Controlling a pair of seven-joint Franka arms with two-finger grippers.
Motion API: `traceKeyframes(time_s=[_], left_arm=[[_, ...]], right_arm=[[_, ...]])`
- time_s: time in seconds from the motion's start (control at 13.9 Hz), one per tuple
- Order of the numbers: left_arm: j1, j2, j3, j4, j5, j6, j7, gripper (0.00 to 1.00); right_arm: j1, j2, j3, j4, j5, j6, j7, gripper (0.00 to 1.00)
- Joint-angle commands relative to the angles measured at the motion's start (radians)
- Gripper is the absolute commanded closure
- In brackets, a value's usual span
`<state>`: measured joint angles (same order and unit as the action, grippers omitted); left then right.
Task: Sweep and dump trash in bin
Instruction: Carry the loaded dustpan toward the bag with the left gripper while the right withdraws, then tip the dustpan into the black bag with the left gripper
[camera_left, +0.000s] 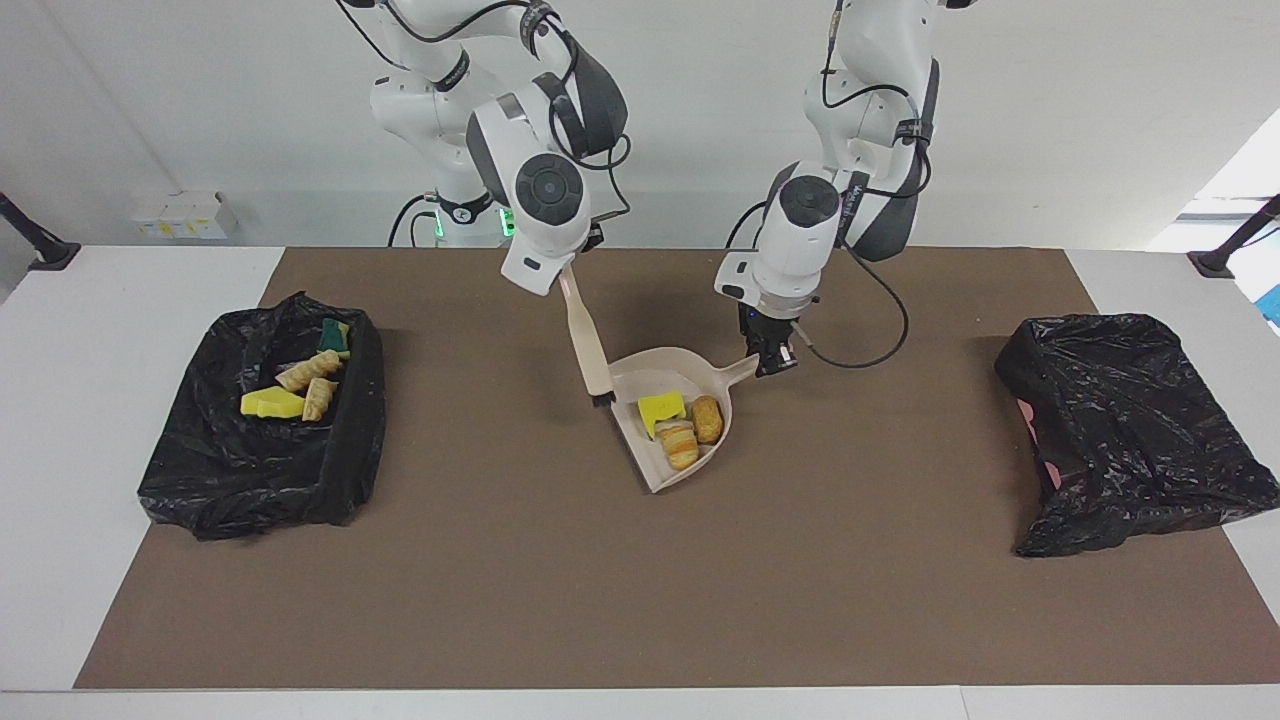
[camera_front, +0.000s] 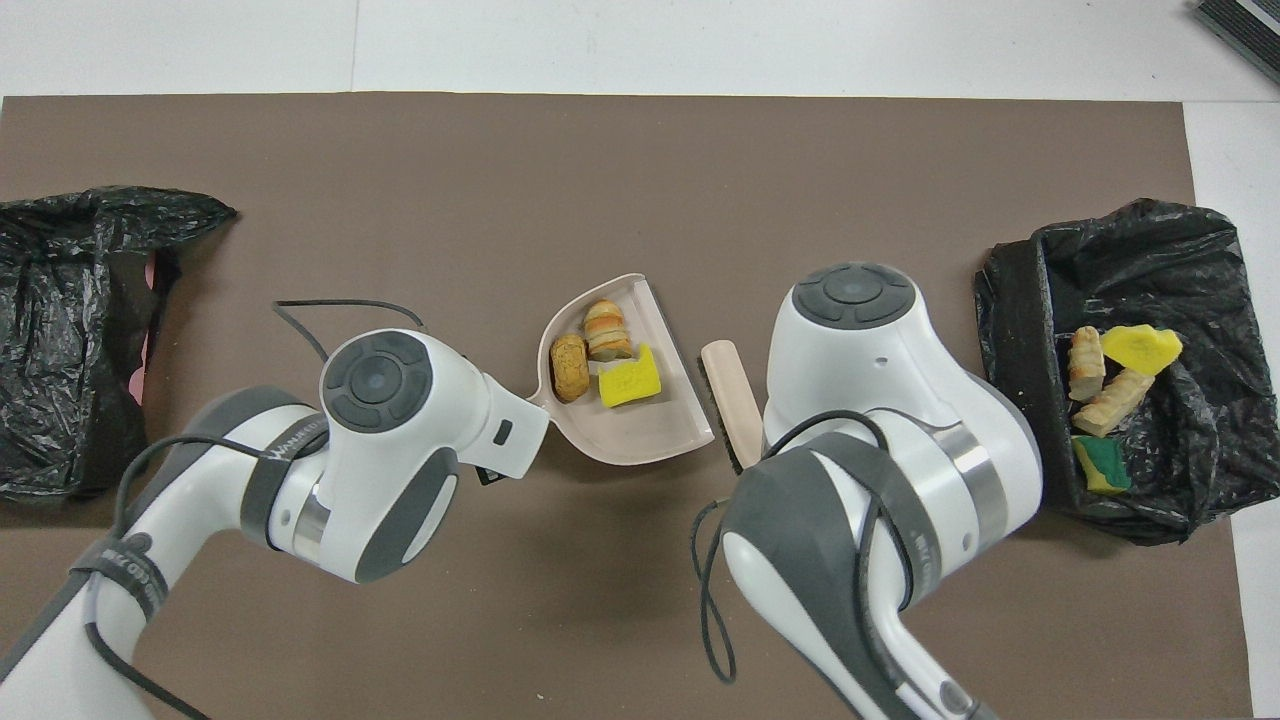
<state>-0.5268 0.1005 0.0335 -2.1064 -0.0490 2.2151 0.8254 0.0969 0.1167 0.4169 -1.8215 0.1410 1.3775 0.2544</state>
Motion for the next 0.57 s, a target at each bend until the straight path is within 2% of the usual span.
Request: traceKeyframes(time_s=[0.0,0.14,0.36,0.5], left_arm=[[0.086,0.005,-0.004,0.077,-0.029,-0.017,0.215,1.0],[0.146,0.013,-0.006,0.107,-0.029,-0.058,0.293,1.0],[0.244,0.025,-0.006,0.196,-0.031,-0.171,0.435,1.0],[0.313,0.025,-0.007,0.248,-0.031,-0.225,0.512,1.0]], right_arm=[[0.046,-0.038,0.008,-0.038,0.066,0.049,0.159,1.0],[0.107,-0.057,0.008,-0.068,0.114,0.188,0.329,1.0],[0.148,-0.065,0.008,-0.088,0.132,0.261,0.425,1.0],[0.213,-0.04,0.008,-0.119,0.149,0.36,0.52,1.0]])
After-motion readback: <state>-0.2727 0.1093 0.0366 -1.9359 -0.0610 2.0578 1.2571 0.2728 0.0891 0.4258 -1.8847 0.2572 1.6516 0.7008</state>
